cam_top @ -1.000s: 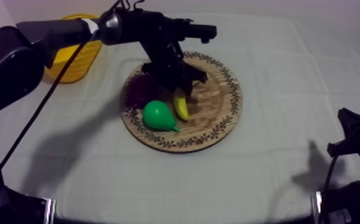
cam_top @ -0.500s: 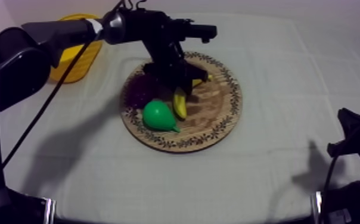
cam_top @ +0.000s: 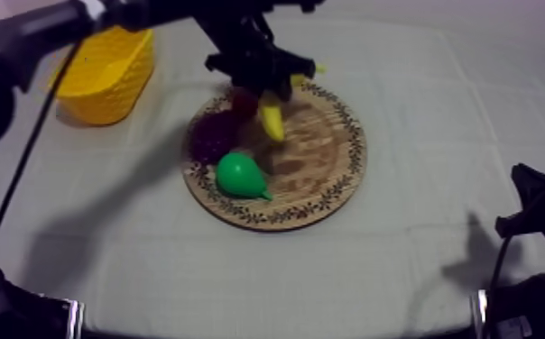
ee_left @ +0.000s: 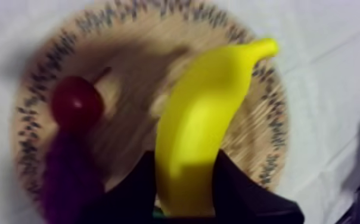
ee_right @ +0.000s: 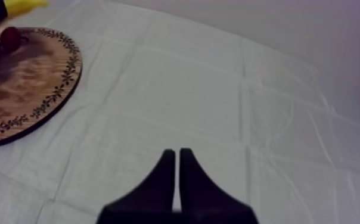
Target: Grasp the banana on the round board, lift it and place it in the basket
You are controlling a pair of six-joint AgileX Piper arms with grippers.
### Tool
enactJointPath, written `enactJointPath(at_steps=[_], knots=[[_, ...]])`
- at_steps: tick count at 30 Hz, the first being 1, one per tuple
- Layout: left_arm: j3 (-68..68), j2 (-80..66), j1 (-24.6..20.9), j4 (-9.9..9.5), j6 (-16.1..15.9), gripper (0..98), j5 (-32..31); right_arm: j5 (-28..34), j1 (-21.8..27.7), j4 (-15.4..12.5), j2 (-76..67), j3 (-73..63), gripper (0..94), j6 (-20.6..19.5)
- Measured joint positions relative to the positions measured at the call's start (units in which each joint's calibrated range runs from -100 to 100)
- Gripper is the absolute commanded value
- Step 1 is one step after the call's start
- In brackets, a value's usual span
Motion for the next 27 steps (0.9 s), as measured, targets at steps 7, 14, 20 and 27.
enactJointPath(at_steps=[7, 14, 20, 27], knots=[[4.70, -13.82, -3.94, -1.41, 0.18, 28.5, 2.18, 0.00, 0.00, 0.00, 0.00, 0.00, 0.4, 0.00], [11.49, -26.33, -11.53, -1.75, -2.19, 28.6, 3.35, 0.00, 0.00, 0.00, 0.00, 0.00, 0.4, 0.02], [14.18, -30.43, -18.49, -2.72, -4.24, 29.1, 4.11, 0.00, 0.00, 0.00, 0.00, 0.00, 0.4, 0.02], [13.94, -27.53, -24.21, -3.10, -5.61, 28.9, 4.13, 0.00, 0.00, 0.00, 0.00, 0.00, 0.4, 0.02]])
